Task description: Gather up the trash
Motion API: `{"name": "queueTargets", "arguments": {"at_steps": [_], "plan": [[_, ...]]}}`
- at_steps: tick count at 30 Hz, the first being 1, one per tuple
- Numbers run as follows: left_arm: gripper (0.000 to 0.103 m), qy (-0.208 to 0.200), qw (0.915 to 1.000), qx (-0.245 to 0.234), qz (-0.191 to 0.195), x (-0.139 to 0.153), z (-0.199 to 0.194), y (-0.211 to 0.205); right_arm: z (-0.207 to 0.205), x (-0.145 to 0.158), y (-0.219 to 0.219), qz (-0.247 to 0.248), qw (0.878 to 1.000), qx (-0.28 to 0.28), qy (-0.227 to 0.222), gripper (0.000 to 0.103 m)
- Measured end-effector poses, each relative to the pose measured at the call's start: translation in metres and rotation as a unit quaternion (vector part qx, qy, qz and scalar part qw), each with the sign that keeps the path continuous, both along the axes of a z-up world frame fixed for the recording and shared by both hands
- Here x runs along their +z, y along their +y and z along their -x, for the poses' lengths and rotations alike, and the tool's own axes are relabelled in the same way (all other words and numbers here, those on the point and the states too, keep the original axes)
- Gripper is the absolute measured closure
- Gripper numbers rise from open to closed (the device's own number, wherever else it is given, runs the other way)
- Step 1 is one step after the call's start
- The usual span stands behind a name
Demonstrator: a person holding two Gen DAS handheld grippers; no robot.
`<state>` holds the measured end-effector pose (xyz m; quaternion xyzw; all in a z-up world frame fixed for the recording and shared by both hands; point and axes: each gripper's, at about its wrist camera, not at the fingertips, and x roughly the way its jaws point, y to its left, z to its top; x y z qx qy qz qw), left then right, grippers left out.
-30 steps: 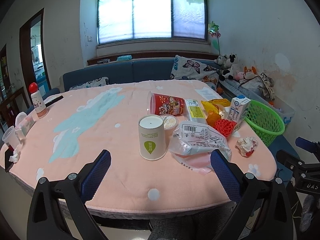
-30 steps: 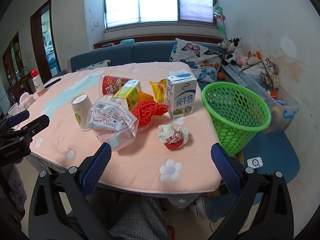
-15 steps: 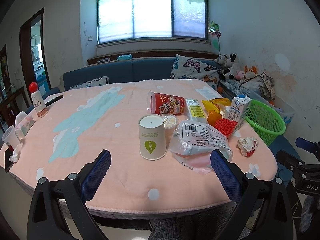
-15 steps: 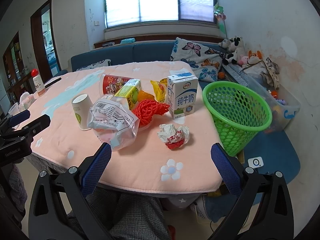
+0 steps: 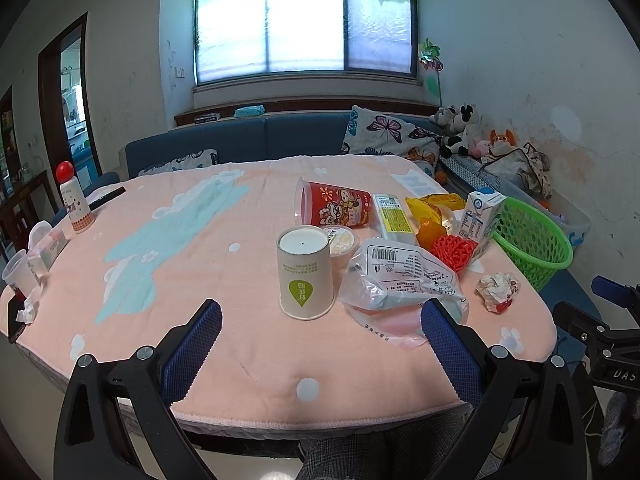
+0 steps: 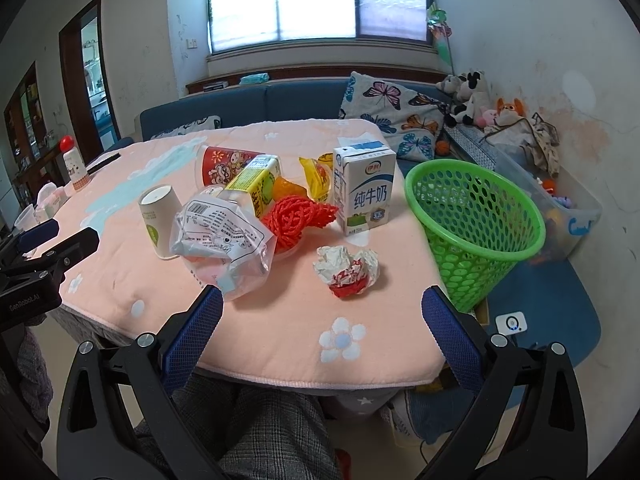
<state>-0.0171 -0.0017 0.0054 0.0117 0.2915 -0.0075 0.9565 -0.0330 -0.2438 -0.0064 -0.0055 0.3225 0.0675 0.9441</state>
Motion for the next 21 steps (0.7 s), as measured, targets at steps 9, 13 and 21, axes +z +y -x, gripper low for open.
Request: {"name": "queueTargets", "arguments": {"at_steps": [9,13,21], "plan": [[0.006,0.002,1.0,0.0,-0.002,-0.002,-0.003,0.0,-0.006,-0.002,-0.003,-0.002,1.0,0.002,0.007,0.004],[0.006,0.006,1.0,-0.002,-0.003,-0.003,-0.008,-0.001,-0.01,-0.003,-0.003,-0.002,1.0,0.002,0.009,0.004],[0.006,0.014,0.9999,-0.007,-0.002,-0.003,-0.02,-0.002,-0.019,-0.001,-0.004,-0.001,1.0,0.006,0.009,0.004]]}}
